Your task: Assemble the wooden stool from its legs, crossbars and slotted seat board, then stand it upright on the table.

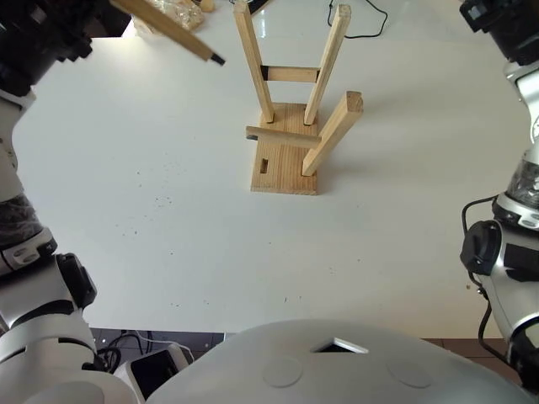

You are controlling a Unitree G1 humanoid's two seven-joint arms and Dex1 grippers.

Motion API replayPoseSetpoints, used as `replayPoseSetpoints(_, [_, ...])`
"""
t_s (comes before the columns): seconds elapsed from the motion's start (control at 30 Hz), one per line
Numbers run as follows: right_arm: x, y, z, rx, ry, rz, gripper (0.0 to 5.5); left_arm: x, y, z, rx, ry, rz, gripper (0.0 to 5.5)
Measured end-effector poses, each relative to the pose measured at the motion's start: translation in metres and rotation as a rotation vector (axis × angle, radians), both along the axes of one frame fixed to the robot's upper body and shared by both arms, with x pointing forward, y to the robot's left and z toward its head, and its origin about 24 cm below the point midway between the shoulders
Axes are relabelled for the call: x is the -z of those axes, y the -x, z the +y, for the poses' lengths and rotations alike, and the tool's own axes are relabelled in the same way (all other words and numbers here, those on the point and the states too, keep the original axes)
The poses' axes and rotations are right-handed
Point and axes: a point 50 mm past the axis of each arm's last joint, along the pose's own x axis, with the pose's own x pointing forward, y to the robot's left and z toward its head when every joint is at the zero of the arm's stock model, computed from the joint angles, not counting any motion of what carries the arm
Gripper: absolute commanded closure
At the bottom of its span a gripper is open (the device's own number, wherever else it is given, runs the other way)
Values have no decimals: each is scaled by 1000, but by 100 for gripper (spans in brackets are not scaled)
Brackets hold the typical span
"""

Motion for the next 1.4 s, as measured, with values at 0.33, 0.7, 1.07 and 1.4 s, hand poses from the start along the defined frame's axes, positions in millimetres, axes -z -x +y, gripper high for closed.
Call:
replayPoseSetpoints(0.33, [69,-39,-10,299,365,129,223,116,3,-32,96,-58,341,346])
replayPoseSetpoints(0.7, [162,-22,-37,397,667,338,223,109,43,-93,390,-8,356,346])
replayPoseSetpoints(1.07, [188,-18,-50,452,701,406,223,92,-10,-87,375,-76,149,346])
replayPoseSetpoints(1.4, [198,-18,-61,503,643,467,223,121,-19,-95,405,-62,165,346])
